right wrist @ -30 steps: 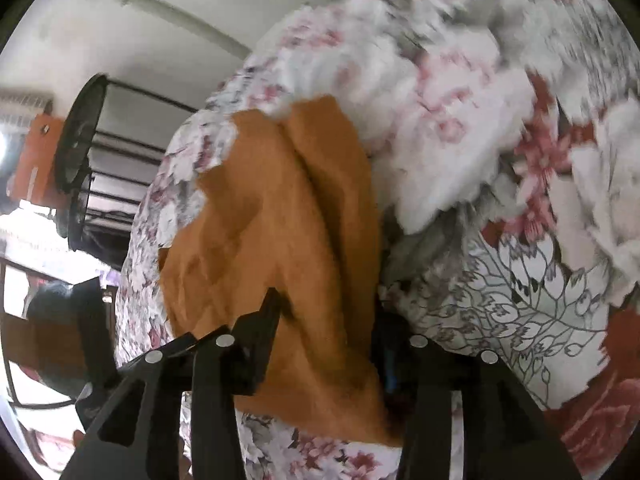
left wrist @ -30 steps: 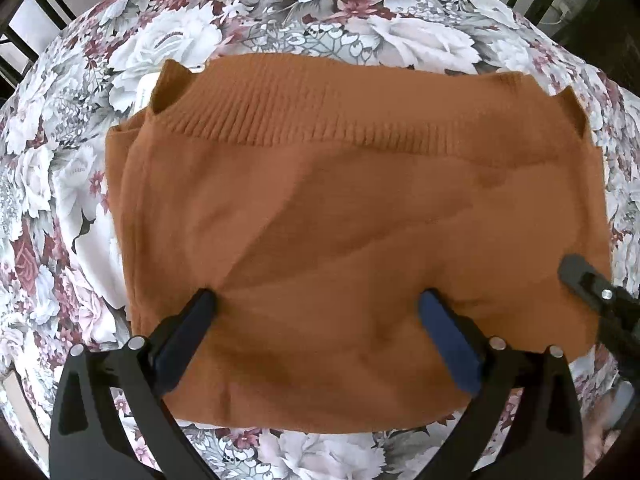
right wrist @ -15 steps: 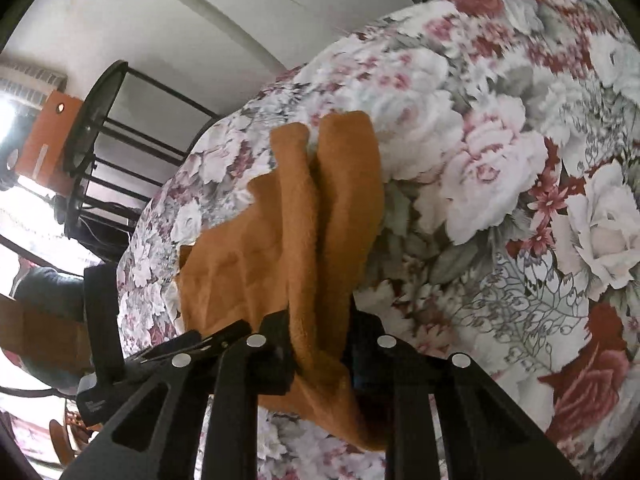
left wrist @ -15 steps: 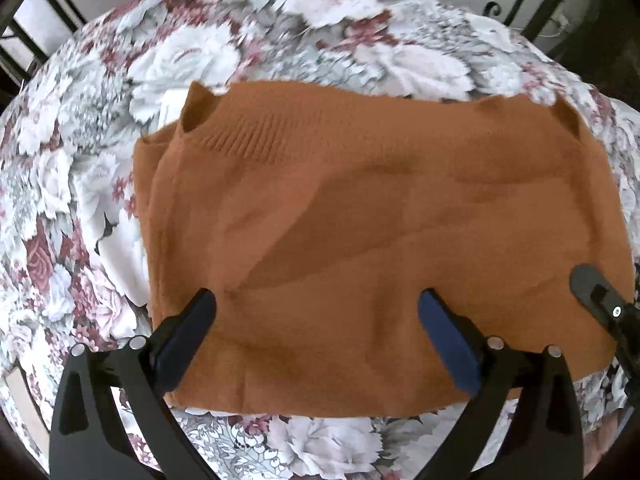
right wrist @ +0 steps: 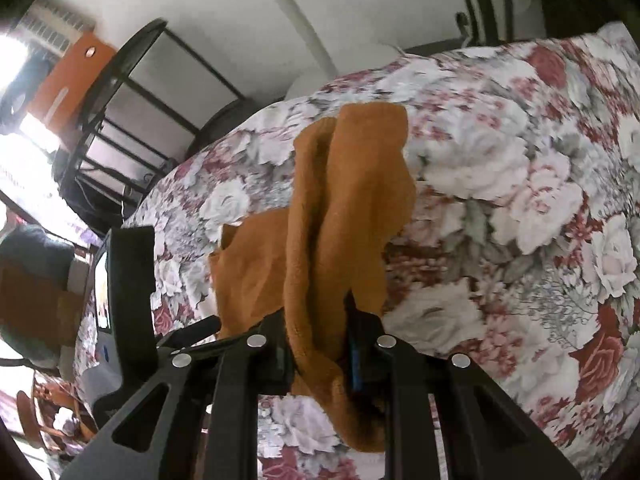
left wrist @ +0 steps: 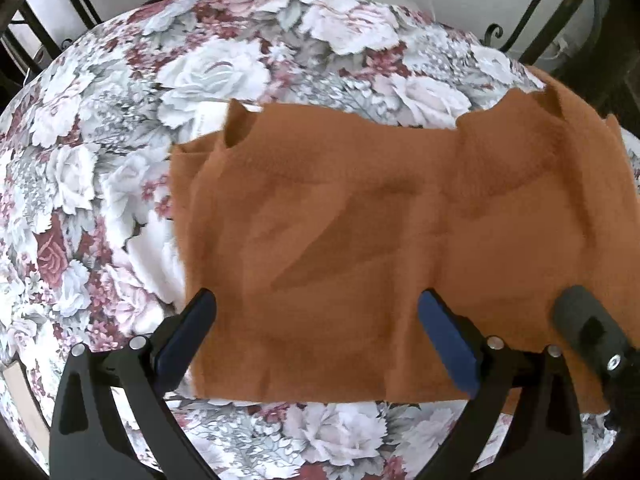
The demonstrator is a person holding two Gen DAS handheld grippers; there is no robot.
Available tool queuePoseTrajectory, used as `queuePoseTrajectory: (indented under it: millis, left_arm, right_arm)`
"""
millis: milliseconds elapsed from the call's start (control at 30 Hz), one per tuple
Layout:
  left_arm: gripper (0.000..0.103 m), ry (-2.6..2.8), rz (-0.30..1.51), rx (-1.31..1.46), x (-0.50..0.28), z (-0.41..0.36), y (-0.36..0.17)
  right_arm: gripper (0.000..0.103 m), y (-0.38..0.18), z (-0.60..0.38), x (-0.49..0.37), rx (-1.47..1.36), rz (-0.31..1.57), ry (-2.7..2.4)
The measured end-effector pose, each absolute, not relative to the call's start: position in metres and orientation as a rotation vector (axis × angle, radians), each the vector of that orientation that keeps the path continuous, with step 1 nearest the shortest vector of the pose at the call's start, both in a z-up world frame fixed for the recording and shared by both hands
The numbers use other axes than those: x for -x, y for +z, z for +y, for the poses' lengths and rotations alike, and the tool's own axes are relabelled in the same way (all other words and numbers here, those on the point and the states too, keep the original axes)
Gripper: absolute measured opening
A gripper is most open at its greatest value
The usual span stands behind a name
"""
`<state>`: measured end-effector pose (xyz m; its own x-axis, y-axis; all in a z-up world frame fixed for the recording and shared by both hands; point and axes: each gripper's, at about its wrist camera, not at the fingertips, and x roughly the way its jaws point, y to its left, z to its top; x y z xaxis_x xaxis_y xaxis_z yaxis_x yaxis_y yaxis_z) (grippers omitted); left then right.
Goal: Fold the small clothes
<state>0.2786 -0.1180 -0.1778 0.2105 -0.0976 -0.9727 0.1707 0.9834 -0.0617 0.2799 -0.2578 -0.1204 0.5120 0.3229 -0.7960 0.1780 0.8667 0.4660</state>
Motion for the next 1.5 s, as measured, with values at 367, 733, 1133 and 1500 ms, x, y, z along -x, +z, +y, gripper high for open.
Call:
queuePoseTrajectory:
  millis: [367,733,1133,1500]
  left_arm:
    - [0.098,-0.153,1.291,-0.001,-0.277,-0.032,-0.157]
    - [0.098,0.038,1.432,-0.092,-0.27,0.046,-0.202]
    - [0.098,0.088,1.36,0.011,-0.278,0.101,-0.147]
    - [0.098,-0.129,1.267,-0.081,-0.262,0.035,-0.129]
  right_arm:
    - [0.02,-0.107,-0.177,-0.299,-0.444,1.058,0.167]
    - [0.041,-0.164,-0.103,-0.322,-0.299,1.182,0.217]
    - [0.071,-0.131,-0.121,-0.288,-0.354,1.17,0.369]
    - [0.017,-0.157,-0.14,-0.281,-0.195,1.213,0.245]
